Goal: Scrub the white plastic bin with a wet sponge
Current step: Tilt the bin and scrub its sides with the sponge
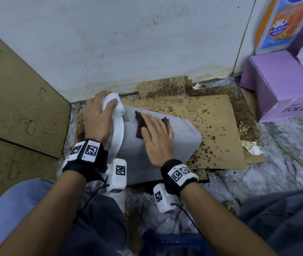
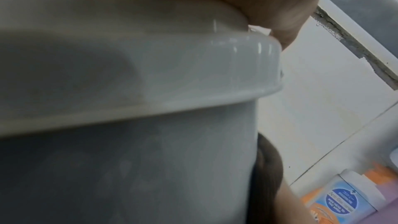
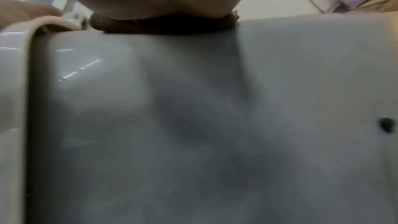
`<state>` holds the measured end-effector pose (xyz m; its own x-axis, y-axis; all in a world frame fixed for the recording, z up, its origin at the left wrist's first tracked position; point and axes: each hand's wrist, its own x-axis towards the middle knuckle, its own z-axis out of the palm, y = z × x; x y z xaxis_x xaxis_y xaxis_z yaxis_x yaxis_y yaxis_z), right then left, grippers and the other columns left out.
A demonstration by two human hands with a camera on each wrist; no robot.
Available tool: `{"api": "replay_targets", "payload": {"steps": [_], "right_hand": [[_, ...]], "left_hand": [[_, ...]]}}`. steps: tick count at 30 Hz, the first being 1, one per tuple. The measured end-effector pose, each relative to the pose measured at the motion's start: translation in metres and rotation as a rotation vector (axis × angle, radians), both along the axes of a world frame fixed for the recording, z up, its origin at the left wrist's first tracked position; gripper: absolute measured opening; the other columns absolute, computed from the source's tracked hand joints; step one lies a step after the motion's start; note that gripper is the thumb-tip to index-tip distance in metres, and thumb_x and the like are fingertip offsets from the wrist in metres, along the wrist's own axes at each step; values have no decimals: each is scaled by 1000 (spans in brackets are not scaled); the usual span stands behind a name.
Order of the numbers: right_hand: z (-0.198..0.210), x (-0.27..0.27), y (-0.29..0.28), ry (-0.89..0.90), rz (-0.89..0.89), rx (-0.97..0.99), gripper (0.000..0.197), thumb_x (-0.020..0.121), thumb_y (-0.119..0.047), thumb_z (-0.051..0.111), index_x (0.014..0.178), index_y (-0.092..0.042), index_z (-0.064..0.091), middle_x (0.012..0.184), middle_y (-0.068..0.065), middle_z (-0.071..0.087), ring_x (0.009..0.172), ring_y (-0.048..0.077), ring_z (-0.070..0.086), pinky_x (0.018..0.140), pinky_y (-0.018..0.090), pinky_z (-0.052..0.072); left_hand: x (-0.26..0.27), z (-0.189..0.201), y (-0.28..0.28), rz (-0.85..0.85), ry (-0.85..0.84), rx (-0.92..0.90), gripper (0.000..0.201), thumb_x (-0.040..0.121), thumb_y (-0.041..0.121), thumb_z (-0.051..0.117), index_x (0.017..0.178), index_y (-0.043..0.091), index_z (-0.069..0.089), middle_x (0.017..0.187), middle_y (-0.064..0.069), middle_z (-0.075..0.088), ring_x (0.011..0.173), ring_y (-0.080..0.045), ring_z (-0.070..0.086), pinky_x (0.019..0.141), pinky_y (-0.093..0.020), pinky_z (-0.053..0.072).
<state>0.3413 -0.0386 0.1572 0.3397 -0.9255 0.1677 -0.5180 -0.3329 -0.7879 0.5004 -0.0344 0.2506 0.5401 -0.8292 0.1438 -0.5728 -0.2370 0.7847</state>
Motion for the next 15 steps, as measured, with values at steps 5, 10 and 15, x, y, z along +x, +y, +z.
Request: {"api": "replay_targets", "payload": {"steps": [5, 10, 15], "right_hand": [[-16, -16, -5, -43, -167, 156, 65, 91, -53, 11, 148, -29, 29, 155, -9, 30, 146, 13, 16, 120, 45, -4], [13, 10, 9, -45, -142, 73, 64, 91, -51, 10, 145, -29, 36, 151, -9, 35, 144, 11, 21, 118, 48, -7], [15, 18, 17, -42, -44, 4, 58, 94, -50, 15, 147, -33, 31, 153, -12, 32, 143, 11, 20, 118, 45, -7]], "left_hand": [[-7, 1, -2, -14, -12, 9, 48, 81, 46, 47, 125, 31, 59, 117, 0, 47, 123, -23, 44, 104, -36, 33], [-10, 2, -1, -40, -66, -13, 48, 83, 42, 47, 126, 25, 60, 121, -10, 52, 121, -23, 44, 100, -32, 31], [3, -2, 0, -47, -89, -5, 48, 84, 44, 46, 127, 27, 59, 122, -12, 52, 122, -26, 45, 106, -44, 34]]}}
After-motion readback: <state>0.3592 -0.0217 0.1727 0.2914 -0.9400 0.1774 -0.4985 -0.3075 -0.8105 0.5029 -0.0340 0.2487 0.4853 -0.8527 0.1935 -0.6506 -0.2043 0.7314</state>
